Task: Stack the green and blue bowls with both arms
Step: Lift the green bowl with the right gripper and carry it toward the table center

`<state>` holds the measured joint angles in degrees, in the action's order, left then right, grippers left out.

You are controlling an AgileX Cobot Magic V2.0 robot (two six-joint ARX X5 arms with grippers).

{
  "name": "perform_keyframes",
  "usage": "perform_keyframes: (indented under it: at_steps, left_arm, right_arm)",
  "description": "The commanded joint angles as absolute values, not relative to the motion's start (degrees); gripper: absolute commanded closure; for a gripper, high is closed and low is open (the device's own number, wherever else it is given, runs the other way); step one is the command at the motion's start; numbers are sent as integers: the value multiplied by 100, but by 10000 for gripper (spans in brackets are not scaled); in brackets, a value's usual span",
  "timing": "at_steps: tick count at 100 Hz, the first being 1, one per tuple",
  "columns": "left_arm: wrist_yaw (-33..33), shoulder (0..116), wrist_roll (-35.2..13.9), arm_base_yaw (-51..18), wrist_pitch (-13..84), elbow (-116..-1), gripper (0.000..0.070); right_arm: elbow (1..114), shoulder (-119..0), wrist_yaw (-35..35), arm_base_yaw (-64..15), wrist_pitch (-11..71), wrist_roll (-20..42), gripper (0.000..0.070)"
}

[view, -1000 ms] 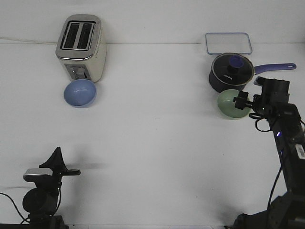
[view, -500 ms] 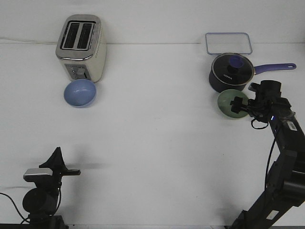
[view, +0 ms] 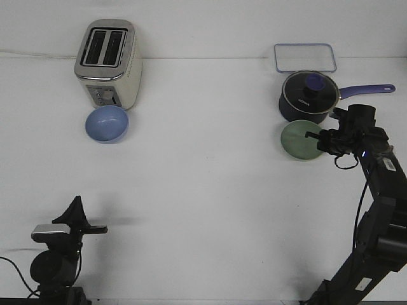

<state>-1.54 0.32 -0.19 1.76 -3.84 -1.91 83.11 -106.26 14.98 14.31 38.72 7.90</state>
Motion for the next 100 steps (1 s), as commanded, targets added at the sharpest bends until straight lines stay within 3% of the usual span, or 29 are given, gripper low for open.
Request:
perform_keyframes:
  at_steps: [1, 37, 62, 83, 100]
  left_arm:
    - [-169, 27, -67, 191, -440, -80, 688]
    - [-169, 27, -67, 191, -440, -80, 688]
    - [-169, 27, -67, 191, -440, -80, 688]
    - [-169, 27, -67, 191, -440, -80, 688]
    - [-169, 27, -67, 191, -440, -80, 688]
  right_arm:
    - [8514, -10412, 1527, 1466, 3955, 657, 700]
    - [8527, -8479, 2488, 1356, 4713, 657, 700]
    - [8187, -7513, 2512, 390, 5212, 600, 700]
    - [7109, -7269, 2506, -895, 4932, 875, 700]
    - [6073, -7293, 2499, -1765, 3894, 1535, 700]
